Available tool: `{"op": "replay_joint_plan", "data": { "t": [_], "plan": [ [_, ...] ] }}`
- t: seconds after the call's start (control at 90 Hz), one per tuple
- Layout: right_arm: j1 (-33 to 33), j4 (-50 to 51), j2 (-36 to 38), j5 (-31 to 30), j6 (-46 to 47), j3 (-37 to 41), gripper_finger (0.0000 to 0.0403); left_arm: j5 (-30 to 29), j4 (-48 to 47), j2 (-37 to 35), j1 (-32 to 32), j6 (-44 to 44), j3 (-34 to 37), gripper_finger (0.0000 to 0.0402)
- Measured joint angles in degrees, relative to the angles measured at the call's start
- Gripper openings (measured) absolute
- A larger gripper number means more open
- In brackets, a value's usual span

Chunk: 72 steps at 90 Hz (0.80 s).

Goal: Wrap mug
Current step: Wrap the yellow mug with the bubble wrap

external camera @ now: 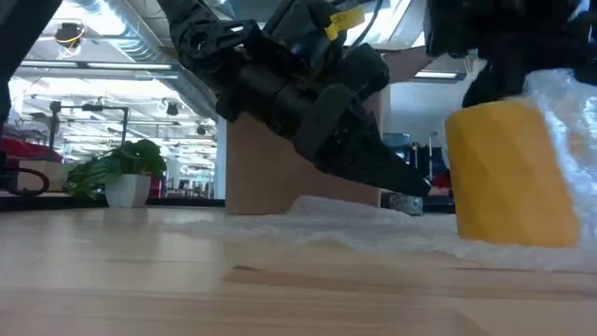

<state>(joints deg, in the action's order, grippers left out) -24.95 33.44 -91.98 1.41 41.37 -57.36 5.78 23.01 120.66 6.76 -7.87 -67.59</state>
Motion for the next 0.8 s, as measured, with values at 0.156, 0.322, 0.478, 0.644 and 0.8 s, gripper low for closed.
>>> {"op": "replay_joint_plan", "data": {
  "t": [0.156,0.322,0.478,0.644,0.8],
  "plan": [
    [1.11,-3.88,0.29,2.22,0.31,3.22,0.0,0.0,0.03,0.0,0.0,0.01,0.0,0.017],
    [1.09,-4.45,0.23,1.59,-0.02,3.19,0.0,0.22,0.95,0.0,0.0,-0.03,-0.02,0.017],
    [1.09,-4.73,0.11,1.31,-1.14,2.94,0.0,5.66,5.11,0.09,-0.5,2.14,-0.2,0.017],
    [1.09,-4.9,0.09,1.18,-1.16,2.94,0.0,5.92,5.06,0.13,0.01,1.35,-0.66,0.017],
    [1.09,-4.9,0.07,1.15,-1.16,2.94,0.0,5.8,3.05,0.15,0.44,1.26,-0.66,0.017]
  ]
}}
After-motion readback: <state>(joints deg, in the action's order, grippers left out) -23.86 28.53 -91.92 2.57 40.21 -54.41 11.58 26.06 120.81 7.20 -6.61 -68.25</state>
